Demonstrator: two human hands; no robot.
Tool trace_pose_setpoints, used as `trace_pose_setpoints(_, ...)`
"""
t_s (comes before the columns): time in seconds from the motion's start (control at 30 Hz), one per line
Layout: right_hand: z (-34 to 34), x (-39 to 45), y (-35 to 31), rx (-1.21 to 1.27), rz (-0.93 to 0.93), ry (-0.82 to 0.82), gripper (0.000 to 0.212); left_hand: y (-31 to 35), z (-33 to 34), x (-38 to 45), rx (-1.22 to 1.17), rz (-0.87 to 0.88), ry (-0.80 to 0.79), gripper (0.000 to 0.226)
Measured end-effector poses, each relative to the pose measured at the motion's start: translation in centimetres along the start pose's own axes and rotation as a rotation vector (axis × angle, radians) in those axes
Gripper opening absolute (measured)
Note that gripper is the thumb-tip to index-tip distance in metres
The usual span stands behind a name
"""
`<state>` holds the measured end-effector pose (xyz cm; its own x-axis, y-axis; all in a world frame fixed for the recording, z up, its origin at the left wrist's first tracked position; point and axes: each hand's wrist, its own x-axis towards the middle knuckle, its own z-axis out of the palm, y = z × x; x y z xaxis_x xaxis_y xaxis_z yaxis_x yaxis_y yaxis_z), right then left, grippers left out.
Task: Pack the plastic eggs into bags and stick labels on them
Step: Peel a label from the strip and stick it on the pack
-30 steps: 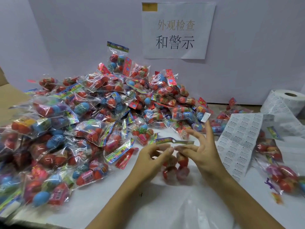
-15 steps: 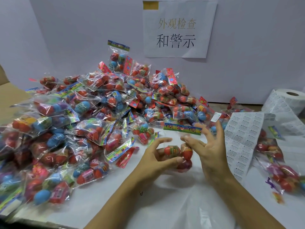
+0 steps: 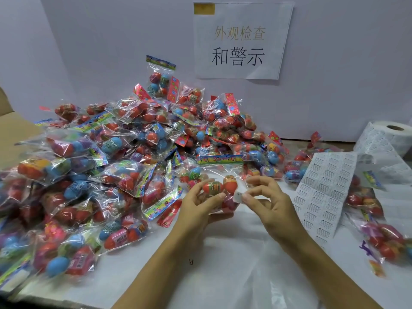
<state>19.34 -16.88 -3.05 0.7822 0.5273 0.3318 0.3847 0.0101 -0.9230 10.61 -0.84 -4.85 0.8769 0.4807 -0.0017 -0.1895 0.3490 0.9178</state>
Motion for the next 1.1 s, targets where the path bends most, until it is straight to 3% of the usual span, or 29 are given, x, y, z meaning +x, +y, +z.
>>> trace_pose_setpoints(0.2,0.36,-0.48,-0.02,-0.273,-0.092,-0.038,0.014,-0.14,0.24,-0.36,0.104,0.029,-0.039,0.063)
trace_pose_setpoints(0.9,0.47,-0.57,-0.42,-0.285,-0.079,0.000,0.021,0.12,0.45,-0.80,0.155,0.072,-0.071,0.067)
trace_pose_setpoints(1.1,0.47,-0.40,-0.23,-0.270,-0.068,0.089,0.017,-0.23,0.35,-0.60,0.189,0.116,-0.047,0.063)
